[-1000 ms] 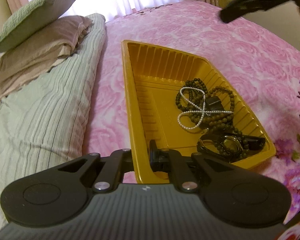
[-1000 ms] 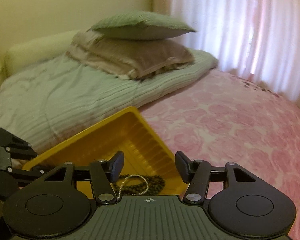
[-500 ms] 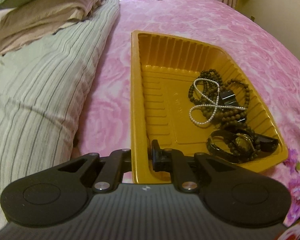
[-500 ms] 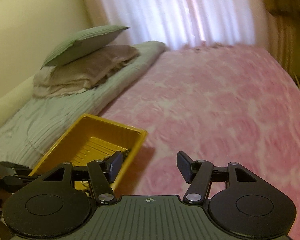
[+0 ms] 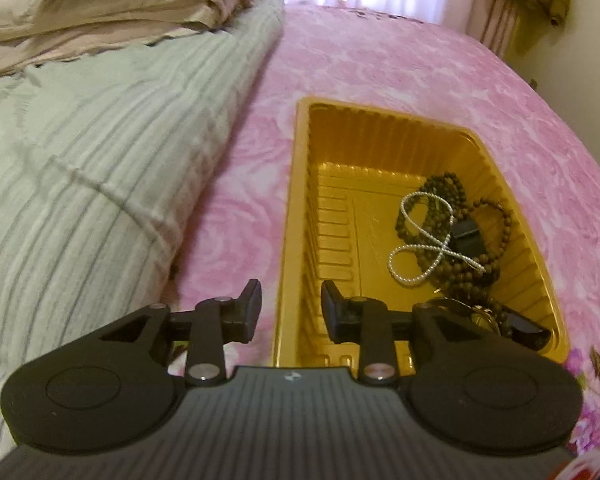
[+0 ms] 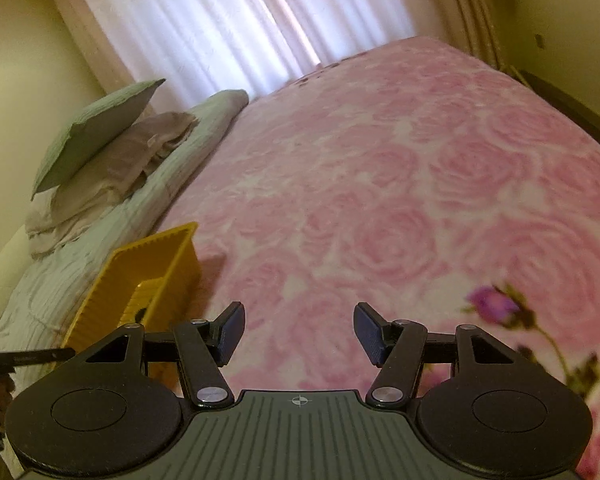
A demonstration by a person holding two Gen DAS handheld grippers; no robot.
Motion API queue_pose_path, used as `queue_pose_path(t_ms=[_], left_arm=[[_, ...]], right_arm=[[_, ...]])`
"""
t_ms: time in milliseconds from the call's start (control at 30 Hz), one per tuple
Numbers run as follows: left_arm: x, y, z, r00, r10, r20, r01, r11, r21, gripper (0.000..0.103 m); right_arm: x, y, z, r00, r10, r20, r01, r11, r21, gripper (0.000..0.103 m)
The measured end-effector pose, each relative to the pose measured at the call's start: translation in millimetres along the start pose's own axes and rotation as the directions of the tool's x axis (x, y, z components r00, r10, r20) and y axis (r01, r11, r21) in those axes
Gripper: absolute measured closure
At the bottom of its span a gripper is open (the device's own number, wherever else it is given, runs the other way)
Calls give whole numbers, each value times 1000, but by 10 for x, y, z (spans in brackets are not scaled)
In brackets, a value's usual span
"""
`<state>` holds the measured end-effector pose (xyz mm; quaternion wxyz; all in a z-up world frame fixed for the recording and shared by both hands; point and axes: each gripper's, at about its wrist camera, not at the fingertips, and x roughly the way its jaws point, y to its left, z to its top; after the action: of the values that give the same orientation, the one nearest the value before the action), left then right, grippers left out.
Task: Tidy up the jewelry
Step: 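Open the left gripper to release the tray rim and withdraw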
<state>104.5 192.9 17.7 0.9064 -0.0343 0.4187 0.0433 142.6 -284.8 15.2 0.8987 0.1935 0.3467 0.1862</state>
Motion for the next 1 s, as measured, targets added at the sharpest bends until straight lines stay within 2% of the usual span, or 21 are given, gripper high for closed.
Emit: queue_pose_path(t_ms=[167, 267, 333, 400, 567, 667, 700, 800, 1000], left_arm=[[-170, -99, -11, 998, 23, 50, -23, 1000, 1, 64], [-265, -210, -55, 997, 23, 74, -23, 1000, 9, 58], [-320, -300, -91, 996, 21, 85, -23, 1000, 21, 51], [-381, -384, -134, 994, 16, 104, -20, 999, 36, 36], [-560, -602, -257, 988, -18, 151, 8, 997, 72, 15], [-661, -742, -334, 983, -41, 180, 21, 994, 112, 11], [-688, -774, -361, 981, -39, 191, 16, 993, 117, 6], [-762, -882, -464, 974, -40, 222, 16, 994, 110, 2], [-763, -1166, -718, 977, -94, 190, 68, 988, 139, 0]], right_arm=[[-159, -119, -227, 999, -51, 11, 51, 998, 27, 43], [-265, -138, -357, 995, -97, 10, 97, 995, 4, 42], [-320, -130, -442, 993, -117, 6, 118, 993, -18, 42], [-390, -103, -536, 992, -130, -6, 129, 991, -44, 42], [-500, 47, -791, 986, -163, -38, 157, 980, -125, 40], [-524, 136, -921, 981, -184, -58, 173, 972, -159, 39], [-528, 154, -960, 981, -184, -69, 171, 972, -159, 38], [-537, 239, -1028, 978, -186, -93, 168, 971, -168, 38], [-481, 464, -1123, 962, -233, -143, 192, 949, -249, 36]])
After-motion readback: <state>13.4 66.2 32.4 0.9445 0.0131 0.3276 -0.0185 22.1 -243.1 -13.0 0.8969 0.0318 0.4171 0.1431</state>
